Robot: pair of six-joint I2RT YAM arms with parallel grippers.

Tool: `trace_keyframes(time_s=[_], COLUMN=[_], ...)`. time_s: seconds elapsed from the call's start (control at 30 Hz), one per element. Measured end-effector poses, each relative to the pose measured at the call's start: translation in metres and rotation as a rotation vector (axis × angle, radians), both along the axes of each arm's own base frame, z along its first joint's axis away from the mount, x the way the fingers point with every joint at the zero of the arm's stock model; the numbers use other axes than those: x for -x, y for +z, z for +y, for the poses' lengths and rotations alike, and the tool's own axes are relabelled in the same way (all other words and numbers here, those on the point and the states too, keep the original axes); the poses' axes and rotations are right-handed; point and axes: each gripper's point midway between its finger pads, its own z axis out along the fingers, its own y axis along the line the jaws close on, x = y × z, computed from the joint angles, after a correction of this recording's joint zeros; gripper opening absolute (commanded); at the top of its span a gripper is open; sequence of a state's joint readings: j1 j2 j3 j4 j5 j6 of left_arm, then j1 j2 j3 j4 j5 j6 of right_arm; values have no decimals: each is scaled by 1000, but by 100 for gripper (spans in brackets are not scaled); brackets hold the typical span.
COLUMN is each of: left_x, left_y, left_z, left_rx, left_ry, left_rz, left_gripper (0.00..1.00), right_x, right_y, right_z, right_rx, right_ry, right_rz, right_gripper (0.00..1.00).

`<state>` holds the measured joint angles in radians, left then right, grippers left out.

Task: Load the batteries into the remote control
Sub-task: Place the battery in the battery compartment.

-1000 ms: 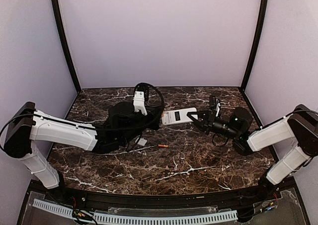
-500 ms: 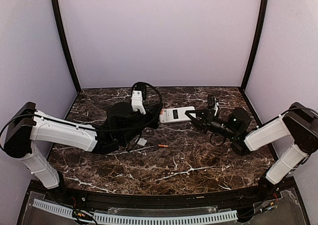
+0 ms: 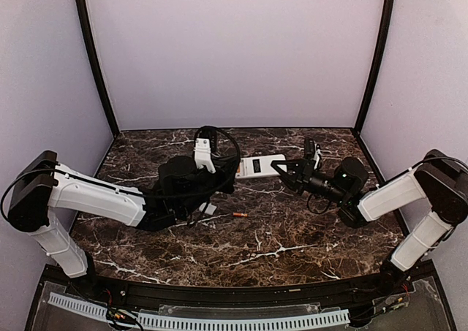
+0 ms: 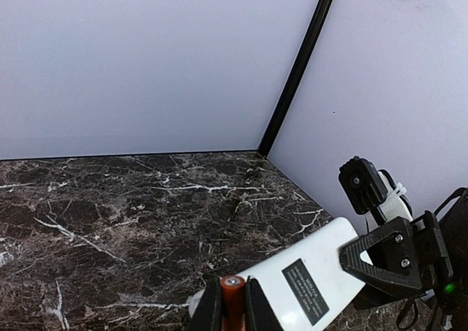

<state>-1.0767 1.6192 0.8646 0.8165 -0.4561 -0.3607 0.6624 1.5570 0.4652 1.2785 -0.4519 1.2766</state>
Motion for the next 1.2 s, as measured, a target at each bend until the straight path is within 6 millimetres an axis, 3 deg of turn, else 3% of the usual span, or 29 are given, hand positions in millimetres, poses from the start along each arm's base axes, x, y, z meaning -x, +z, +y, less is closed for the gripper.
trace_keyframes(time_s=[0.23,0.43,0.57,0.83,0.97,1.2], left_x=[-2,-4,-4,3,11,10], left_y=[-3,-4,-4,-9,-1,28], left_z=[4,7,7,1,-1,12], left_rx=[-10,-12,-15,-64,-81,-172], left_ry=[24,45,48,-15,-63,-135], left_rz=[1,3,3,15,-1,-36], left_gripper=[29,33,42,66,76,76], right_x=[-1,-1,-1,-1,-1,4], right_y=[5,7,8,6,4,8], right_z=[1,1,1,2,1,-4], right_rx=[-6,0,6,22,39,78], right_ry=[-1,-4,-6,-5,0,30], right_rz=[-16,-32,-43,-55,-58,-97], right_gripper=[0,0,0,0,0,0])
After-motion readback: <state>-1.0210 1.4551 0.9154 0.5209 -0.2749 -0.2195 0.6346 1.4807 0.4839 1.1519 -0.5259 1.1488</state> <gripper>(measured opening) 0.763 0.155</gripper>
